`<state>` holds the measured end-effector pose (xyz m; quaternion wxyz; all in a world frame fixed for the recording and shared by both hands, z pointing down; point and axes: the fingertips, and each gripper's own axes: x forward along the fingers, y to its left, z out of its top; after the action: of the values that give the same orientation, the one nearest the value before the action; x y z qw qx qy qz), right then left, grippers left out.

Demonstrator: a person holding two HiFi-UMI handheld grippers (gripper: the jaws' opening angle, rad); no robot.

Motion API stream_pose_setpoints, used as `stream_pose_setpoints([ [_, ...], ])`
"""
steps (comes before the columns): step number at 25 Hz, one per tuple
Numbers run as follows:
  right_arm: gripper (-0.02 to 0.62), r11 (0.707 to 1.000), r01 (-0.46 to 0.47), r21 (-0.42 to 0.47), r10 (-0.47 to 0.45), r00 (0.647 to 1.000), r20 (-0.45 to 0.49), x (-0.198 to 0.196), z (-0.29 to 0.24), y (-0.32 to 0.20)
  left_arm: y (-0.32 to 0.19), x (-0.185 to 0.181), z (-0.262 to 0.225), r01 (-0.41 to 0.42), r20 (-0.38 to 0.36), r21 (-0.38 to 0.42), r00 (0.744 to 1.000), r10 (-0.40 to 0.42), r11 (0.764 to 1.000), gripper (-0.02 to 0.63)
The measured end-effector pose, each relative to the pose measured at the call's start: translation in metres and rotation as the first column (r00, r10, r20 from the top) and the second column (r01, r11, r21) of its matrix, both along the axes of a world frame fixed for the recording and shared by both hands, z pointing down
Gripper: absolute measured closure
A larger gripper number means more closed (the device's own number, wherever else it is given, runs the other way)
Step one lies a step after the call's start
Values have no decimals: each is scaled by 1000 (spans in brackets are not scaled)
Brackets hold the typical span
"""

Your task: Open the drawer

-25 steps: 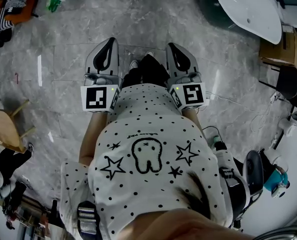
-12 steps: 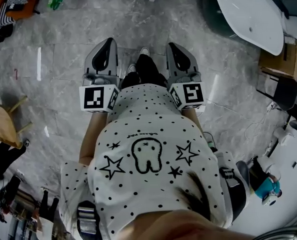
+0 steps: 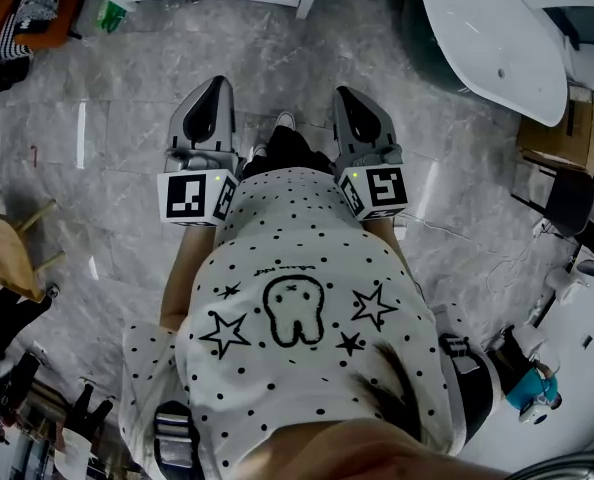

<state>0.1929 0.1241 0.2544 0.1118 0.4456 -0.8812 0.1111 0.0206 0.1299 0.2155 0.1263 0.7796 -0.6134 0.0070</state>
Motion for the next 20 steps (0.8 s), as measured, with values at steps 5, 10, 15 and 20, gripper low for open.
stream_pose_setpoints([
  [5,581,1000,11,6,-11,1000,-1,9,0,-16,-17,8,0,0,2,3,1000,0,1000,603],
  [10,581,1000,0,2,0,1000,-10,23,4,-25,-28,16,4,4,-9,1,1000,-4,1000,603],
  [15,581,1000,-12,-3,12,1000,-17,21,9,-35,-38,11,12,0,-23,-16,1000,0,1000,603],
  [20,581,1000,-27,-8,27,999,-25,12,15,-53,-61,4,20,-31,-32,-26,999,30,999,603],
])
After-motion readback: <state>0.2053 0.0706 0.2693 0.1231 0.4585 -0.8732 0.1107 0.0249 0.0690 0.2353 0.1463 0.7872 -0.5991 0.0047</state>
